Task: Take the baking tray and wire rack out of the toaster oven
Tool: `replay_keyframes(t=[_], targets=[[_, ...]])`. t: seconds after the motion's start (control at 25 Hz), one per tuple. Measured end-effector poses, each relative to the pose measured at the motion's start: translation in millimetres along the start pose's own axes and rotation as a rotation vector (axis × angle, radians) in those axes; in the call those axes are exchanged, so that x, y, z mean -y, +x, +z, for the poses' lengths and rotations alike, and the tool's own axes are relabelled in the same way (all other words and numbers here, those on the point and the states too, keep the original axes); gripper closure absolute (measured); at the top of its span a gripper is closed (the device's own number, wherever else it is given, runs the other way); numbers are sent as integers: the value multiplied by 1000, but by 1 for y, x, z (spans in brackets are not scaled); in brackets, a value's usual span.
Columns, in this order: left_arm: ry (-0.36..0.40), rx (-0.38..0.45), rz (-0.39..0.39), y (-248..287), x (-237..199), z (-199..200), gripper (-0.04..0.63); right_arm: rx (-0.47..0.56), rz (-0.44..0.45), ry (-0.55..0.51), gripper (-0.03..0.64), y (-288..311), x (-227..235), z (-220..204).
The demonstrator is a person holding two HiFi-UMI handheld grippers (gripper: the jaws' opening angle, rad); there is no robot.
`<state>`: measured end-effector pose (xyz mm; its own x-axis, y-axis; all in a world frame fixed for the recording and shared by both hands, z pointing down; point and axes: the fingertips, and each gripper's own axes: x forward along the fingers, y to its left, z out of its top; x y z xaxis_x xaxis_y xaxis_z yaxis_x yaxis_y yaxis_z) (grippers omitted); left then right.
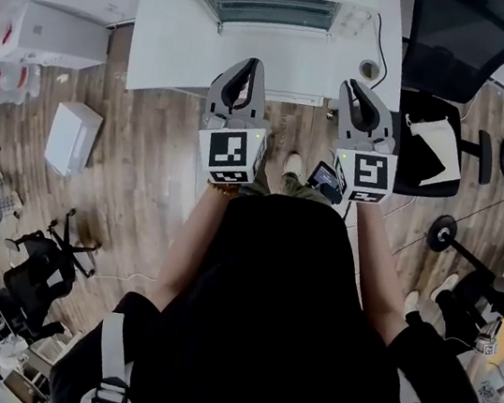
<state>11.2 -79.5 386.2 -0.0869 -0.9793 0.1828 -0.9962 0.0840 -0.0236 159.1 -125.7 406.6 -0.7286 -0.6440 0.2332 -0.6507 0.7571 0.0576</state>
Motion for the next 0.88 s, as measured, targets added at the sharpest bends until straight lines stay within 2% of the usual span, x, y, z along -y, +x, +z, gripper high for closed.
replay_keyframes(t=[0.48,0.88], targets=[[35,-69,-51,30,-50,-26,571,-79,-15,-38,584,59,-19,-1],[46,-101,-140,67,-71,-45,571,-172,-44,4,584,103,-35,-18]])
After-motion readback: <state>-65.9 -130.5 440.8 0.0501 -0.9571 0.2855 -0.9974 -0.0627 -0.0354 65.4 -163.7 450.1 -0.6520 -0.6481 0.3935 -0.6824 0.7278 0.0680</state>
